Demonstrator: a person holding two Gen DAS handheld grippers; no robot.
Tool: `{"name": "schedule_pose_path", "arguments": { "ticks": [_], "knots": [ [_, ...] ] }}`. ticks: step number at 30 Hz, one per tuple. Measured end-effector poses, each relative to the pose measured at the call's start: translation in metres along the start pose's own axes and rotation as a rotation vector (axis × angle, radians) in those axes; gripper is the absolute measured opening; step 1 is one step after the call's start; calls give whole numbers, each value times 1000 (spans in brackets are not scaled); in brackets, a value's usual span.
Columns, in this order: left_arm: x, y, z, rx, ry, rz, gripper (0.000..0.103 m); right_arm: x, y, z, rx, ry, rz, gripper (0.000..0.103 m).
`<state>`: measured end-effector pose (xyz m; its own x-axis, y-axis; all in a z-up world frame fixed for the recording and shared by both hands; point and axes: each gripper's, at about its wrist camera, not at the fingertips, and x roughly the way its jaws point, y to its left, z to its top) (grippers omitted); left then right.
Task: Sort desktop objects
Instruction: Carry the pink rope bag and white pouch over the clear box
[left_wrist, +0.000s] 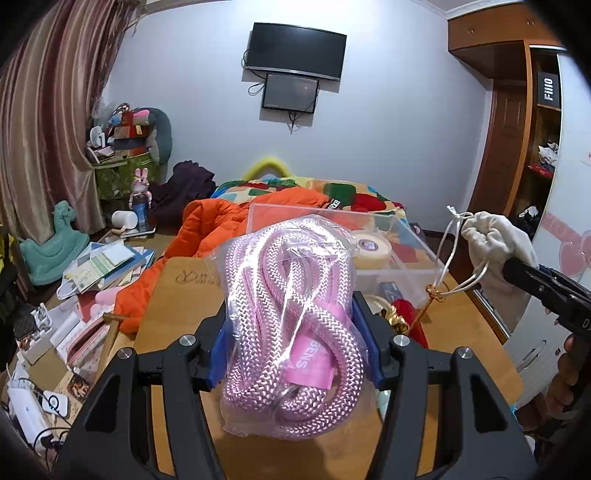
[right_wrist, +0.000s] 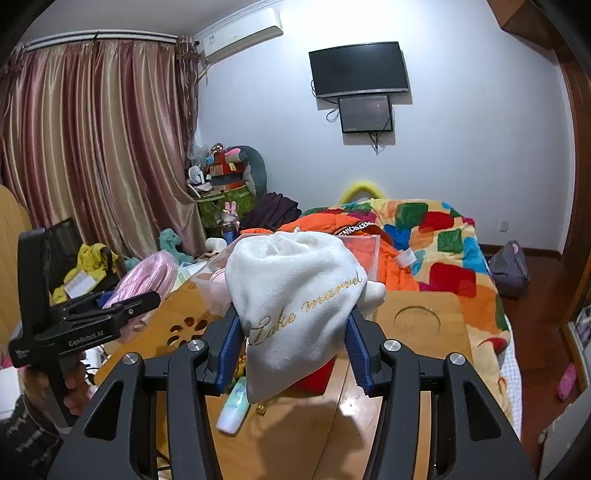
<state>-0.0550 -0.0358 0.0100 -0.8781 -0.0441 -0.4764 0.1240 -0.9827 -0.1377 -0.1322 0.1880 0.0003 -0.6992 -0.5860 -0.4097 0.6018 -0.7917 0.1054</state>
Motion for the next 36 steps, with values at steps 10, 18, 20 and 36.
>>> {"name": "schedule_pose_path", "arguments": {
  "ticks": [10,18,20,36],
  "knots": [
    [19,-2,25,13,-10,-29,57,25,-6,18,-33,21,-12,47],
    [42,-2,45,9,1,-59,57,52,-13,29,-45,43,-13,47],
    [48,-3,49,9,6,-64,57,59,-16,30,-44,53,-12,47],
    [112,-12,59,42,109,-71,57,111,-39,26,-32,142,-14,47]
  ]
}}
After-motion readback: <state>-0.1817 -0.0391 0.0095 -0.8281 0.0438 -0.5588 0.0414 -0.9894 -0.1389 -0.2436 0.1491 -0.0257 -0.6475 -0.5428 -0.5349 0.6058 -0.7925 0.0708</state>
